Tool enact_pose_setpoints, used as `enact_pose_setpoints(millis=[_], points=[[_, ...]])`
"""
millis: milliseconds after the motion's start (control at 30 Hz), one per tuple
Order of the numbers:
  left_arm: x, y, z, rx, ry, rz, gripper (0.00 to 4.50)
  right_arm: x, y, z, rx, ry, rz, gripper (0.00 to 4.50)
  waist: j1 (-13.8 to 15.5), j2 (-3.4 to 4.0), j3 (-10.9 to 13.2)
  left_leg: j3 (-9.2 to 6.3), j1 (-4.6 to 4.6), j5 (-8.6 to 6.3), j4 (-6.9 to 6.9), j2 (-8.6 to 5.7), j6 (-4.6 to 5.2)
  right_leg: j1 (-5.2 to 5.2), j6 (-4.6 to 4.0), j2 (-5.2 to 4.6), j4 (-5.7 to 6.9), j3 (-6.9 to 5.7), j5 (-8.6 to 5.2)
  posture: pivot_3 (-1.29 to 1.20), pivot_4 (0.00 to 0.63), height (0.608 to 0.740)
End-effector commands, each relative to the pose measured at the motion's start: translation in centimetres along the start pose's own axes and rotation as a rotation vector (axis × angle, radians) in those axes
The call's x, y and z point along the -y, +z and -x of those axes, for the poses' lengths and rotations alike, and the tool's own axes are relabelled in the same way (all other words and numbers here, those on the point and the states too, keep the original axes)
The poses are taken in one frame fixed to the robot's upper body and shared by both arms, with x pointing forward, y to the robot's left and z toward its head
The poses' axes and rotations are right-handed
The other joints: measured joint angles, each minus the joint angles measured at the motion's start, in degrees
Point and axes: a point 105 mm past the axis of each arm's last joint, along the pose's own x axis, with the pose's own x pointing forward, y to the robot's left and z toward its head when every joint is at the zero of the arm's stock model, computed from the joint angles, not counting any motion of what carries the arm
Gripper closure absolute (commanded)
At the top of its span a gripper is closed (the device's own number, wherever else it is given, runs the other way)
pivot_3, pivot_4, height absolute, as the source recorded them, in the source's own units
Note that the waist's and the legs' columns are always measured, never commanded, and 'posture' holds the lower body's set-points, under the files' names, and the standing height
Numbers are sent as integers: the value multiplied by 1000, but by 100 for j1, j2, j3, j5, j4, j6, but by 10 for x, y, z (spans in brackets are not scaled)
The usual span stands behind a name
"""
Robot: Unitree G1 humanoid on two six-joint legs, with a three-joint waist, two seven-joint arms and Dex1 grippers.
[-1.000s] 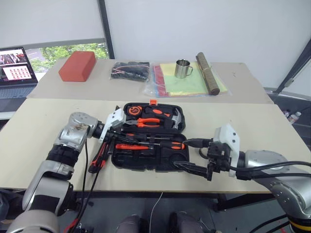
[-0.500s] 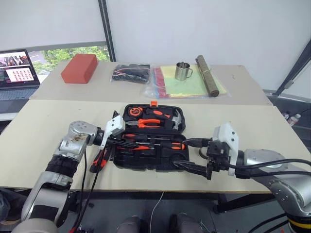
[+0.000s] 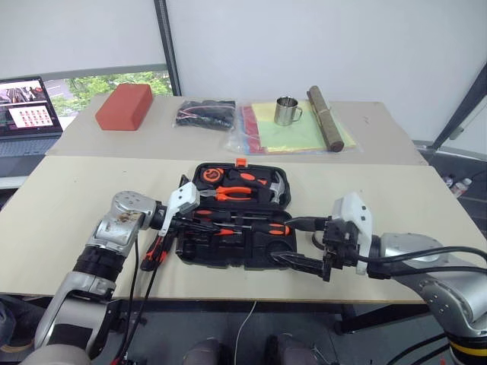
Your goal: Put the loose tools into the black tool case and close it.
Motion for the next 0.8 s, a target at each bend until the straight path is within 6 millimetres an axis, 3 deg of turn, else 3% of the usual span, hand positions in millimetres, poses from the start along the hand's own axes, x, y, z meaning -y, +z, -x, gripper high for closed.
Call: enact_pose_setpoints(millis=[33, 233, 567, 800], points=[[-8, 11, 23, -14, 28, -19, 4460, -2, 8, 0, 30, 13, 42, 0, -2, -1, 0, 0, -4, 0, 0, 1, 0, -4, 0, 1, 0, -1, 0, 0, 150, 736], [-2, 7, 35, -73, -5, -50, 4460, -2, 7, 0, 33, 16, 37, 0, -12, -1, 1, 1, -19, 0, -3, 0, 0, -17, -1, 4, -2, -5, 0, 0, 150, 736], [1, -14, 13, -155, -41, -101, 4460, 0, 7, 0, 42, 0, 26, 0, 0, -1, 1, -2, -22, -1, 0, -4, 3, -13, 2, 1, -5, -6, 1, 0, 150, 736], [-6, -8, 8, -127, -25, -99, 4460, 0, 8, 0, 50, -8, 21, 0, 12, -1, 1, -3, -17, -1, 6, -3, 3, -7, 4, -1, -3, -6, 2, 0, 150, 736]])
